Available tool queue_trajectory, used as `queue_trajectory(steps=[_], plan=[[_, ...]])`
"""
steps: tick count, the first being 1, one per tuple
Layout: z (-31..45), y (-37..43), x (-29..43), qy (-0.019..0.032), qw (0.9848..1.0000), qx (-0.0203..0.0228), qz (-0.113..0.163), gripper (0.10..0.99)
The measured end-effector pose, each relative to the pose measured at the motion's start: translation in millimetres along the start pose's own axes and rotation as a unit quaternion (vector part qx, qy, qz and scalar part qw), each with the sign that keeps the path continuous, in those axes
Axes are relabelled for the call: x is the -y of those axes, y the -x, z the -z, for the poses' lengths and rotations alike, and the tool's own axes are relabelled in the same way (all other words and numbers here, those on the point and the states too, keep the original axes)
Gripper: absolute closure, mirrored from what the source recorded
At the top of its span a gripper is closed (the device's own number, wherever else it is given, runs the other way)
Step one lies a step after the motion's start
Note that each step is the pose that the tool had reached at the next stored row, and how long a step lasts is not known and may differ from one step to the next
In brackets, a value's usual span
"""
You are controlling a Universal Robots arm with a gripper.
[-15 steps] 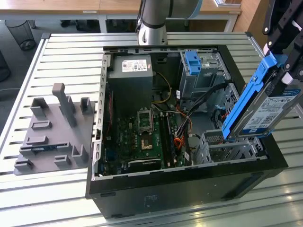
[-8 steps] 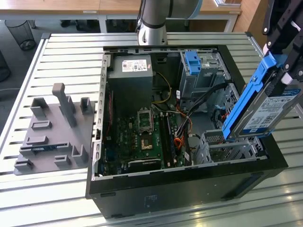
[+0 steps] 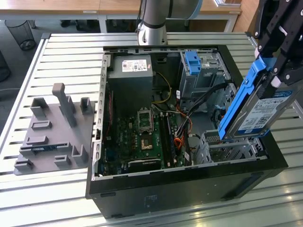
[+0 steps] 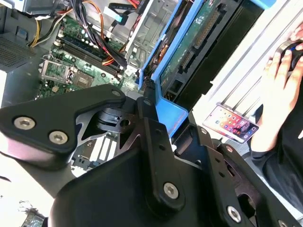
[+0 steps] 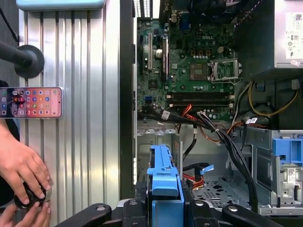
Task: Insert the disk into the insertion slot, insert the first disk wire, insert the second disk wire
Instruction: 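Insert the disk into the insertion slot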
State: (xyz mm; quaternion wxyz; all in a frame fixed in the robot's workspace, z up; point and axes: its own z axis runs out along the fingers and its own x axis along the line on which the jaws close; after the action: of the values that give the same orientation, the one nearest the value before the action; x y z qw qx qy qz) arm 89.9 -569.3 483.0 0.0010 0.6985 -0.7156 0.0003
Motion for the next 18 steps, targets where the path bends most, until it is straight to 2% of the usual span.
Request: queue_trajectory(steps=[8,12,18], plan=[[-10.1,3.1,-5.5,-0.0005,1.0000,0.0004,-0.003,0.722],[-16.3,8.8,-6.2,-0.0006,1.0000,0.0005,0.002,0.722],[-23.9,11.7,-6.9,-0.0007,1.0000,0.0006,0.008,0.722]])
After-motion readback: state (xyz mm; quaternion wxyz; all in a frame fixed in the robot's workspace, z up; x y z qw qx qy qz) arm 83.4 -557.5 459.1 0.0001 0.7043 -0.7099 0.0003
